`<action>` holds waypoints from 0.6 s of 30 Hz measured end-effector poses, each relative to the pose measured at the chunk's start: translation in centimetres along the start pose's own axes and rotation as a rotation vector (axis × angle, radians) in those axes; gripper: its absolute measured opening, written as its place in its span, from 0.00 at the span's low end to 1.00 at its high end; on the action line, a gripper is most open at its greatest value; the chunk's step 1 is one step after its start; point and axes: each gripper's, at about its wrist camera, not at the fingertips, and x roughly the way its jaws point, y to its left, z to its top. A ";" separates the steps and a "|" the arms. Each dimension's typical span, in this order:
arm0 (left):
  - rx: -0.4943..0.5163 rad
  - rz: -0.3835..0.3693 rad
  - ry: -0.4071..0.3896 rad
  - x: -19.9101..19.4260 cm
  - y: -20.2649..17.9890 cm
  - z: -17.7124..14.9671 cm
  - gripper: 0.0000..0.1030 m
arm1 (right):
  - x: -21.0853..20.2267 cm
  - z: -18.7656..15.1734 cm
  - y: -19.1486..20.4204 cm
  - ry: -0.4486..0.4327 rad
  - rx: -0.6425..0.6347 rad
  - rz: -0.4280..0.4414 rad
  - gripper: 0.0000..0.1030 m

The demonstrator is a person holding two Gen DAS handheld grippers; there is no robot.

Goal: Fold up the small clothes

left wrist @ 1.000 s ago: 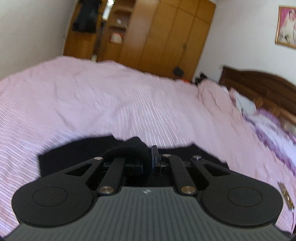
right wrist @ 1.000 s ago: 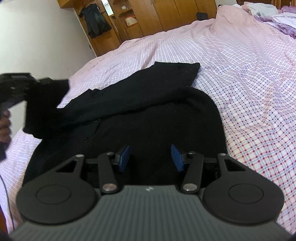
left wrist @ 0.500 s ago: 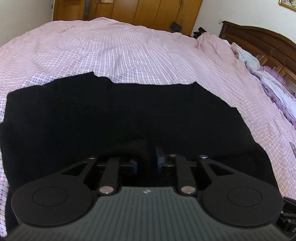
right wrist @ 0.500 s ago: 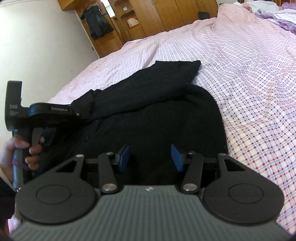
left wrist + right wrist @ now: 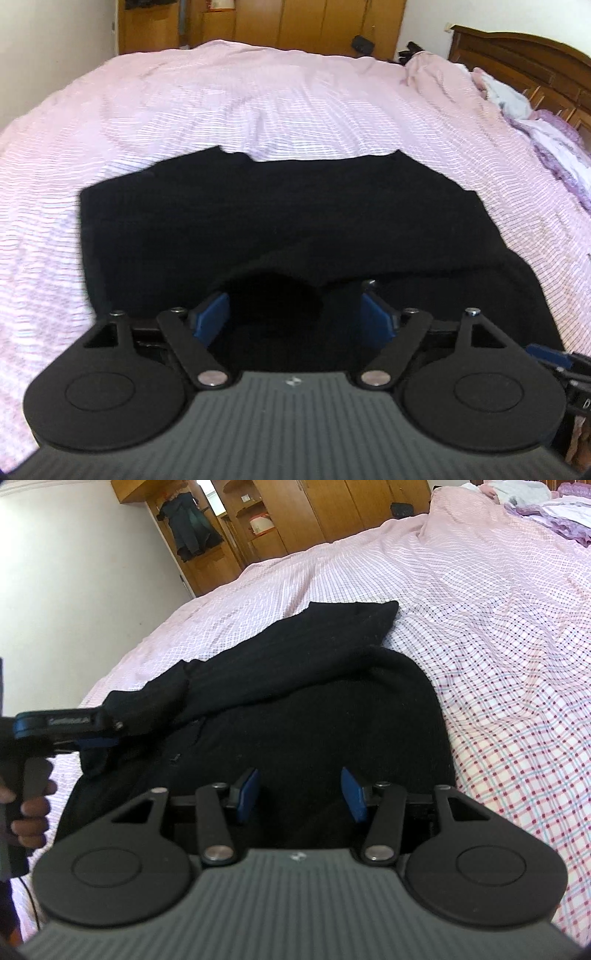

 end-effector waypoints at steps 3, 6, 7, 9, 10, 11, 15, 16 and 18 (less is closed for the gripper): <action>0.000 0.058 -0.006 -1.7 0.7 -0.5 0.84 | -0.2 0.0 0.1 0.001 0.004 0.003 0.50; -0.018 0.103 -0.008 -3.3 1.7 -1.2 0.84 | -0.4 0.0 0.5 0.002 0.003 0.006 0.52; -0.028 0.116 -0.010 -3.9 2.1 -1.5 0.84 | -0.5 -0.1 0.6 0.002 0.000 0.006 0.52; -0.039 0.136 -0.010 -4.7 2.9 -2.1 0.85 | -0.6 -0.1 0.9 0.003 -0.006 0.007 0.52; -0.042 0.153 -0.008 -5.2 3.4 -2.5 0.85 | -0.6 -0.1 1.1 0.004 -0.010 0.009 0.52; -0.043 0.170 -0.005 -5.5 3.7 -2.9 0.85 | -0.6 -0.1 1.3 0.006 -0.013 0.012 0.52; -0.070 0.203 0.004 -6.9 5.1 -4.2 0.86 | -0.6 0.0 2.4 0.013 -0.035 0.026 0.52; -0.083 0.203 0.006 -7.1 5.5 -4.5 0.86 | -0.5 0.1 2.9 0.015 -0.047 0.031 0.52; -0.105 0.209 0.009 -7.7 6.2 -5.0 0.86 | -0.3 0.2 3.7 0.021 -0.069 0.040 0.52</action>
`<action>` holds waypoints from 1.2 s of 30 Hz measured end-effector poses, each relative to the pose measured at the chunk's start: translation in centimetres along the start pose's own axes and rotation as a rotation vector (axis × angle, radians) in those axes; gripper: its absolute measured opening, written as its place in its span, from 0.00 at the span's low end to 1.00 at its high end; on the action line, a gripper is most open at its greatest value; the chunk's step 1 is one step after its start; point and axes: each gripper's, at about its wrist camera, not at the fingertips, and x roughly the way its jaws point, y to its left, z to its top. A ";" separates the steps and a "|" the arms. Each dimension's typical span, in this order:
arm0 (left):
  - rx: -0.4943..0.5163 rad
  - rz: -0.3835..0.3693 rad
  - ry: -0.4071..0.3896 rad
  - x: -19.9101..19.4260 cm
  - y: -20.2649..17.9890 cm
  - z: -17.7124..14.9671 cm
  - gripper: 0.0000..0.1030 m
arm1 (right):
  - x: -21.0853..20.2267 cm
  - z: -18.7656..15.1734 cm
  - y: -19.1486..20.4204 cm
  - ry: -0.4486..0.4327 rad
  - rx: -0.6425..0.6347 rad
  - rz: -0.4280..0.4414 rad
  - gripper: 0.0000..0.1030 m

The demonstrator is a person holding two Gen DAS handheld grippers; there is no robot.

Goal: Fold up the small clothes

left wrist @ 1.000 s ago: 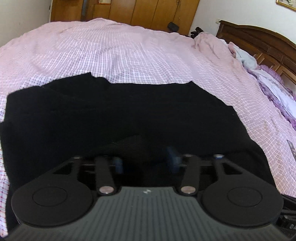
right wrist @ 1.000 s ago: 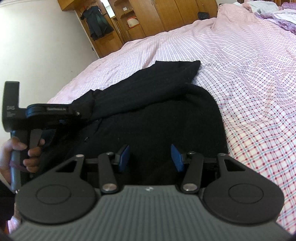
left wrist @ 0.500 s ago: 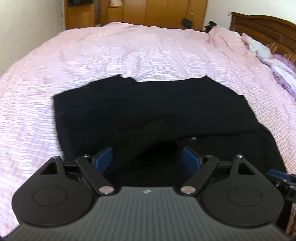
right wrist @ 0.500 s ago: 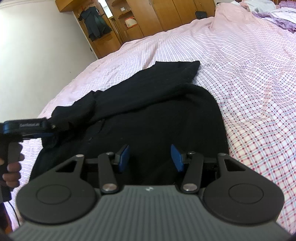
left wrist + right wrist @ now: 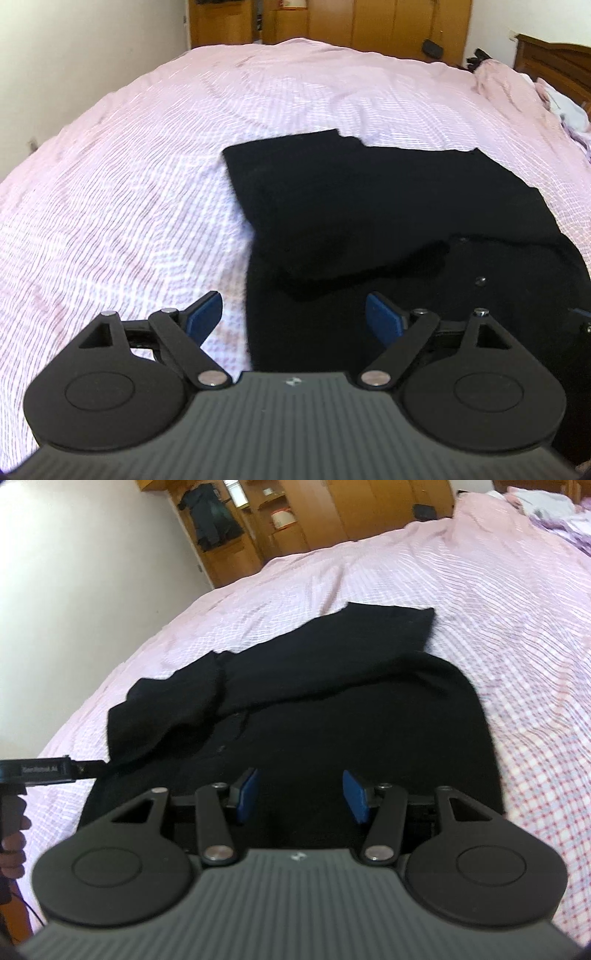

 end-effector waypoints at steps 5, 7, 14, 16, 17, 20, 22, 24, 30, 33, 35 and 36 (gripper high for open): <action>-0.016 0.013 0.014 -0.8 1.7 -0.7 0.86 | 0.7 0.6 2.5 0.015 -0.073 0.030 0.52; -0.025 0.019 0.012 -1.3 2.4 -1.0 0.86 | 1.0 1.0 3.5 0.022 -0.098 0.045 0.52; -0.104 0.051 0.032 -1.6 5.3 -1.8 0.86 | 2.9 2.7 7.6 0.052 -0.189 0.115 0.52; -0.118 0.067 0.037 -1.6 5.7 -2.1 0.86 | 3.9 3.2 8.9 0.064 -0.213 0.137 0.52; -0.122 0.074 0.036 -1.7 5.9 -2.2 0.86 | 4.3 3.3 9.6 0.071 -0.221 0.145 0.52; -0.139 0.086 0.039 -1.6 6.2 -2.6 0.86 | 5.8 3.5 11.4 0.097 -0.250 0.163 0.52; -0.152 0.087 0.044 -1.5 6.7 -2.9 0.86 | 6.4 3.5 12.7 0.107 -0.271 0.174 0.52; -0.161 0.092 0.046 -1.4 7.2 -3.3 0.87 | 7.1 3.7 14.2 0.111 -0.289 0.193 0.55; -0.192 0.106 0.050 -1.3 8.3 -3.9 0.86 | 10.2 4.2 18.7 0.139 -0.358 0.238 0.61; -0.200 0.106 0.049 -1.5 8.8 -4.2 0.87 | 12.2 3.9 20.3 0.165 -0.395 0.226 0.61; -0.204 0.103 0.047 -1.6 9.0 -4.3 0.87 | 13.3 3.6 20.9 0.178 -0.409 0.208 0.61; -0.206 0.101 0.046 -1.6 9.1 -4.4 0.87 | 13.8 3.4 21.3 0.182 -0.416 0.201 0.61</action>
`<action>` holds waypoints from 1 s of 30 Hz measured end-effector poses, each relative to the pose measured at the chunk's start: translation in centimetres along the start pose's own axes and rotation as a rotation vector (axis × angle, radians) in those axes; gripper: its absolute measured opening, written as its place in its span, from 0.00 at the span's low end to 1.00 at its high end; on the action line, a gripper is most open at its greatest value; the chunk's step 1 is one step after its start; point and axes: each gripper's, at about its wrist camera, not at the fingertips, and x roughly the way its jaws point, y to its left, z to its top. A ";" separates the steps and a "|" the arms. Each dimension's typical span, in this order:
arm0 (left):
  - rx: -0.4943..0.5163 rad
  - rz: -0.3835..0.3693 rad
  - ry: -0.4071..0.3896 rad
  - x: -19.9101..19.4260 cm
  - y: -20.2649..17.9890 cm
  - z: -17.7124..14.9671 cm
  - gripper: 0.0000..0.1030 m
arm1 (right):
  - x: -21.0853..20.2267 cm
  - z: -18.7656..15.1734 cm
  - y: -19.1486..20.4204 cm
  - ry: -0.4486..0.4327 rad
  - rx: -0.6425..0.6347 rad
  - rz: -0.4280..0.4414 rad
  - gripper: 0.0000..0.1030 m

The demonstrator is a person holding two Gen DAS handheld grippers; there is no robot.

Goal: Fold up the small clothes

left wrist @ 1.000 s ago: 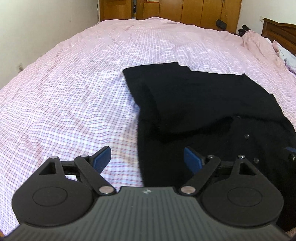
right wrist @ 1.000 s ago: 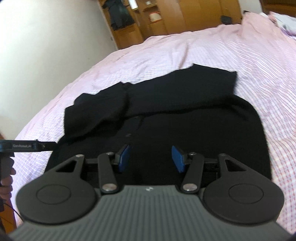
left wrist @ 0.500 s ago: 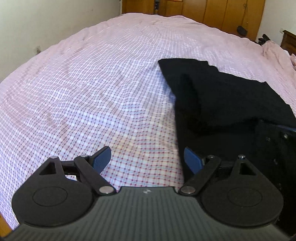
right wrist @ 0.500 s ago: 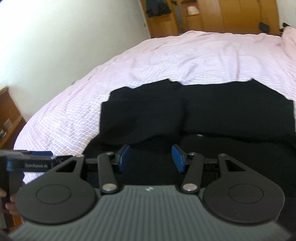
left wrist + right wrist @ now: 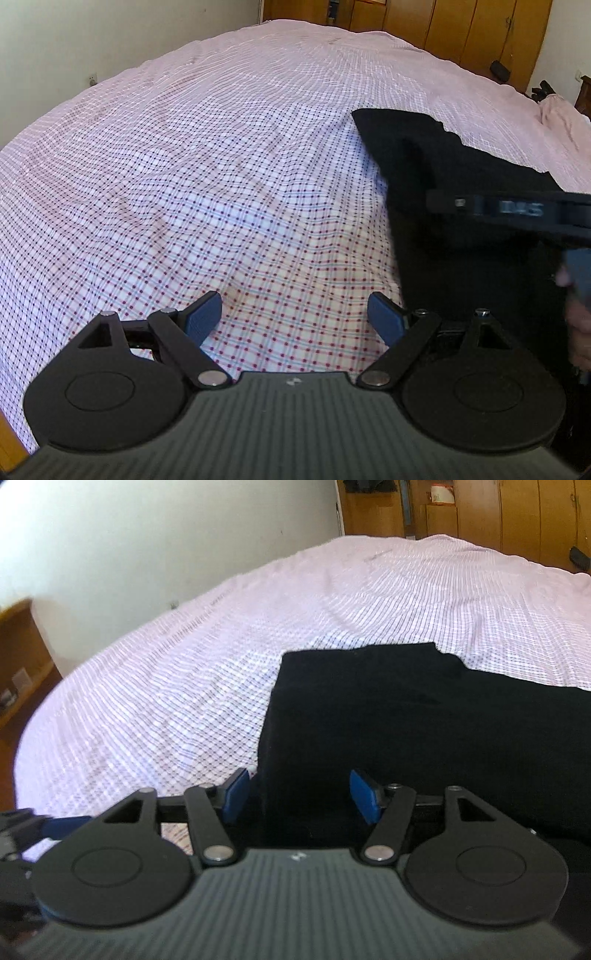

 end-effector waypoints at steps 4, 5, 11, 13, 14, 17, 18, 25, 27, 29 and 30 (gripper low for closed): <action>-0.003 -0.007 -0.002 0.1 0.1 0.0 0.87 | 1.8 0.0 0.3 0.019 -0.010 -0.025 0.60; -0.001 -0.008 -0.003 0.2 0.2 0.0 0.86 | 2.0 0.1 0.2 0.019 -0.004 -0.027 0.55; 0.003 -0.012 -0.003 0.5 0.0 0.0 0.87 | 1.1 0.3 -0.5 -0.012 0.030 0.033 0.17; 0.004 -0.016 -0.003 0.6 -0.2 0.0 0.87 | 0.5 0.4 -0.4 -0.032 0.013 0.031 0.11; 0.005 -0.018 -0.003 0.6 -0.2 0.0 0.87 | 0.2 0.5 -0.5 -0.043 0.008 0.035 0.11; 0.009 -0.028 -0.002 0.7 -0.3 0.1 0.87 | -0.6 0.8 -1.0 -0.065 0.020 0.031 0.09; 0.012 -0.032 -0.003 0.7 -0.4 0.2 0.87 | -1.0 0.9 -1.3 -0.076 0.031 0.030 0.09; 0.064 -0.060 -0.032 1.1 -2.3 2.4 0.86 | -5.8 2.3 -5.1 -0.184 0.116 -0.010 0.09; 0.090 -0.063 -0.040 1.5 -3.3 3.2 0.86 | -7.3 2.6 -6.6 -0.210 0.137 -0.028 0.09; 0.119 -0.066 -0.046 2.0 -4.3 3.9 0.86 | -9.0 2.7 -8.4 -0.239 0.159 -0.061 0.09; 0.135 -0.067 -0.050 2.2 -4.8 4.2 0.86 | -9.7 2.6 -9.3 -0.250 0.168 -0.081 0.09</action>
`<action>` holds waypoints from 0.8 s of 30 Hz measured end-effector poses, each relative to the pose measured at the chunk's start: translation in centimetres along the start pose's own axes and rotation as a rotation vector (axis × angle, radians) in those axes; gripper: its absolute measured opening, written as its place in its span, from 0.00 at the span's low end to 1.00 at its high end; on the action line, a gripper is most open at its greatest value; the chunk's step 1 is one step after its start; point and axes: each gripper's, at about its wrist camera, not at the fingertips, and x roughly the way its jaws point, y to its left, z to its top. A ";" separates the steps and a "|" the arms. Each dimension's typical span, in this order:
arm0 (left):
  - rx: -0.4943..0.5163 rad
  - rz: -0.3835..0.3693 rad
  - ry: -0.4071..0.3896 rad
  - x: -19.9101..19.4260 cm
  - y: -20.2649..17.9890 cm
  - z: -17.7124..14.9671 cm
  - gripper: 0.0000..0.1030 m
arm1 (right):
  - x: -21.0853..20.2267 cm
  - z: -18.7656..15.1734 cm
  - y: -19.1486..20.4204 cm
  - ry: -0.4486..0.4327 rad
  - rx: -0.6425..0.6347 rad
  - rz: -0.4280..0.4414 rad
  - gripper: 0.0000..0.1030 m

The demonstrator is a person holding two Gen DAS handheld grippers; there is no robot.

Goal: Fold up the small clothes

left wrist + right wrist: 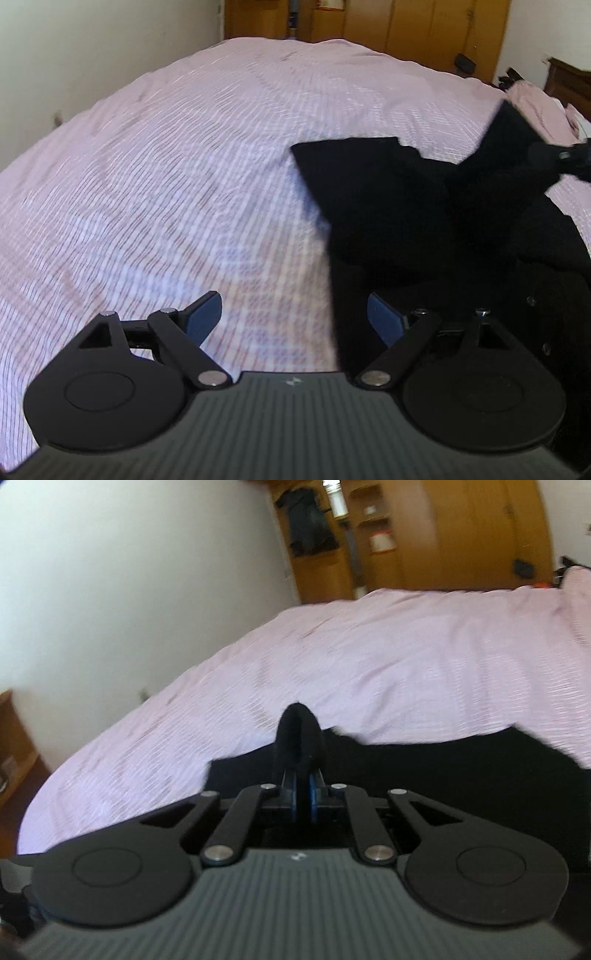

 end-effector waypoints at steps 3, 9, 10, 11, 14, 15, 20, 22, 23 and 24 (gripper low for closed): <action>0.047 0.008 -0.001 1.1 -1.4 0.9 0.86 | -1.6 0.3 -3.1 -0.029 0.035 -0.063 0.09; 0.084 0.076 0.016 4.1 -2.7 1.6 0.86 | -3.8 -1.2 -9.7 -0.044 0.148 -0.178 0.09; 0.086 0.086 0.016 4.5 -2.9 1.6 0.86 | -3.8 -1.8 -10.8 -0.034 0.169 -0.194 0.09; 0.089 0.092 0.018 5.0 -3.0 1.7 0.86 | -3.6 -2.4 -11.8 -0.021 0.188 -0.211 0.09; 0.081 0.116 0.023 5.7 -3.1 1.8 0.86 | -2.7 -4.2 -14.3 0.027 0.226 -0.255 0.08; 0.079 0.119 0.023 5.9 -3.2 1.9 0.86 | -2.2 -4.7 -15.1 0.045 0.239 -0.261 0.08; 0.102 0.132 0.011 6.2 -3.7 2.0 0.86 | -1.0 -6.7 -16.4 0.110 0.260 -0.257 0.11; 0.104 0.137 0.011 6.3 -3.8 2.0 0.86 | -1.5 -6.6 -16.1 0.093 0.246 -0.247 0.13; 0.102 0.138 0.013 6.4 -3.7 2.0 0.87 | -1.5 -6.4 -16.1 0.083 0.241 -0.240 0.19; 0.100 0.139 0.014 6.5 -3.7 2.1 0.87 | -1.6 -6.1 -16.1 0.076 0.237 -0.234 0.26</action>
